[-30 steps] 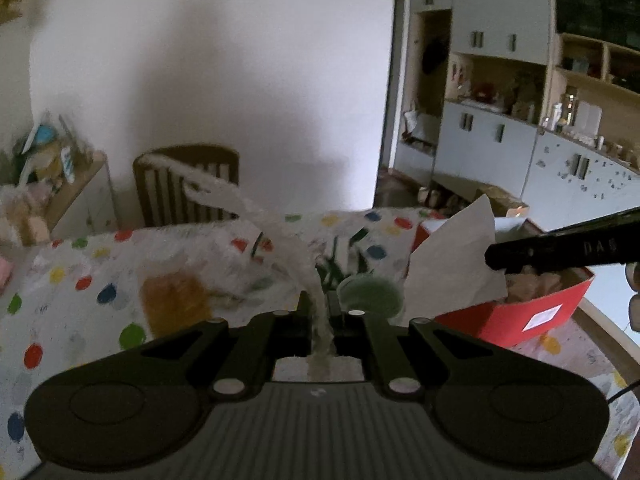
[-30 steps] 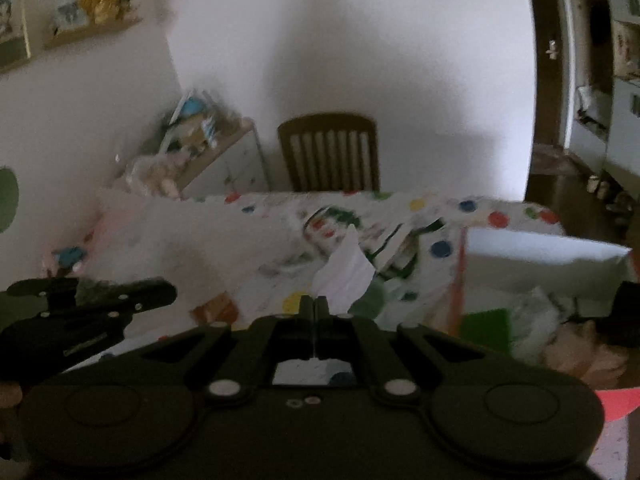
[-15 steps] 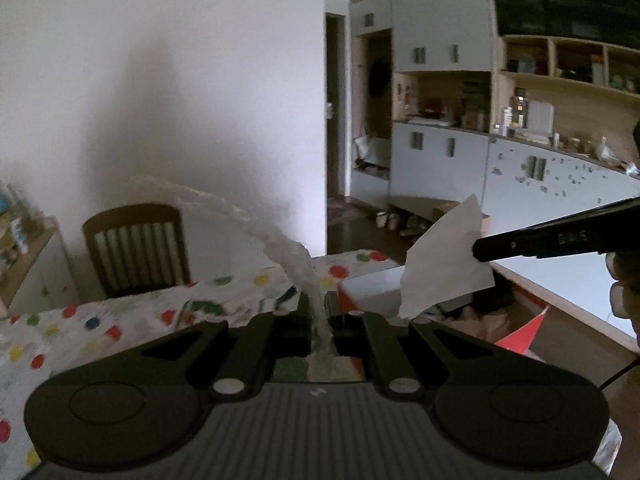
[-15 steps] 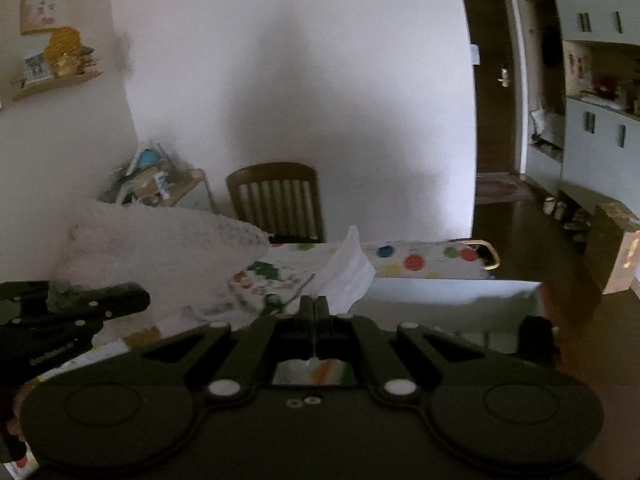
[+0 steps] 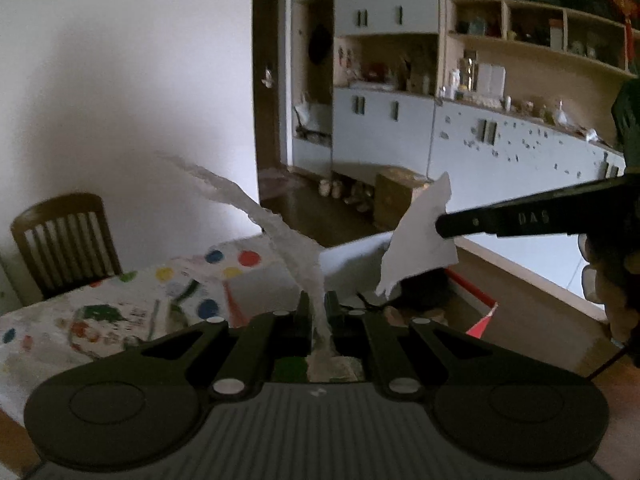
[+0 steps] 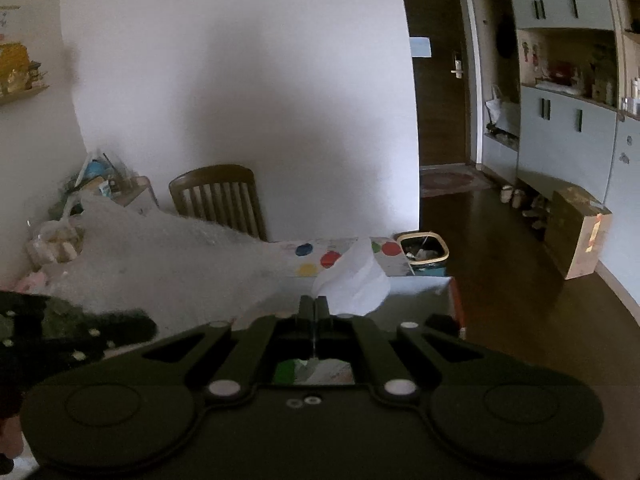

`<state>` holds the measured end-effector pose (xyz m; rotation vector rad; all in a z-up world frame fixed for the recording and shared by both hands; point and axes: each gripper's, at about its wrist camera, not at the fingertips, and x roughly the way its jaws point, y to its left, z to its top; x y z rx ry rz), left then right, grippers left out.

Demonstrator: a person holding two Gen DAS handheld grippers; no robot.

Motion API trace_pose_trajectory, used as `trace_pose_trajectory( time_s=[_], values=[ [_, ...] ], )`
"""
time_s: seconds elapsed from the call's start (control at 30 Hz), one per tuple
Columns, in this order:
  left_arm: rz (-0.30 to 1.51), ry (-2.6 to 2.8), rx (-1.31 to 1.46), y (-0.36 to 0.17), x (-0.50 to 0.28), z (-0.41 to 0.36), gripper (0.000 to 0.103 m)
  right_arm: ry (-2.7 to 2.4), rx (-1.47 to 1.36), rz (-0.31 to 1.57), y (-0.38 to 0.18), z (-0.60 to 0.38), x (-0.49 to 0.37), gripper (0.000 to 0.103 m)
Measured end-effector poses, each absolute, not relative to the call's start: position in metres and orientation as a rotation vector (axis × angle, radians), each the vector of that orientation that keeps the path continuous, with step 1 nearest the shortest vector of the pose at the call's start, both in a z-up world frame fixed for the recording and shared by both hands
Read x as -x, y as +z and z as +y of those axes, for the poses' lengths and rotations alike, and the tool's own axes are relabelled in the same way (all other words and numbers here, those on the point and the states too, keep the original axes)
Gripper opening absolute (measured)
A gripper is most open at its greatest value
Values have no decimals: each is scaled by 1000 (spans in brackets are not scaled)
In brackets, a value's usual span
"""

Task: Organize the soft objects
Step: 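Lift and carry the bubble wrap over the cardboard box with both tools, then open both tools to drop the bubble wrap into the box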

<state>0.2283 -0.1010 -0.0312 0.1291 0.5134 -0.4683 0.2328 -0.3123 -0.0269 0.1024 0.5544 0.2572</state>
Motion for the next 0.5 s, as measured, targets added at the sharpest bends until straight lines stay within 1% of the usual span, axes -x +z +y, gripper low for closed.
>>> trace_pose_trajectory(
  time_s=[0.37,0.5],
  values=[
    [606,-462,-170,-65,-265,-163,6,249,-155,579,-57,-348,-255,0],
    [655,-440,-162,-78,-281,-173,6,249,-177,610,-71,-359,-265,0]
  ],
)
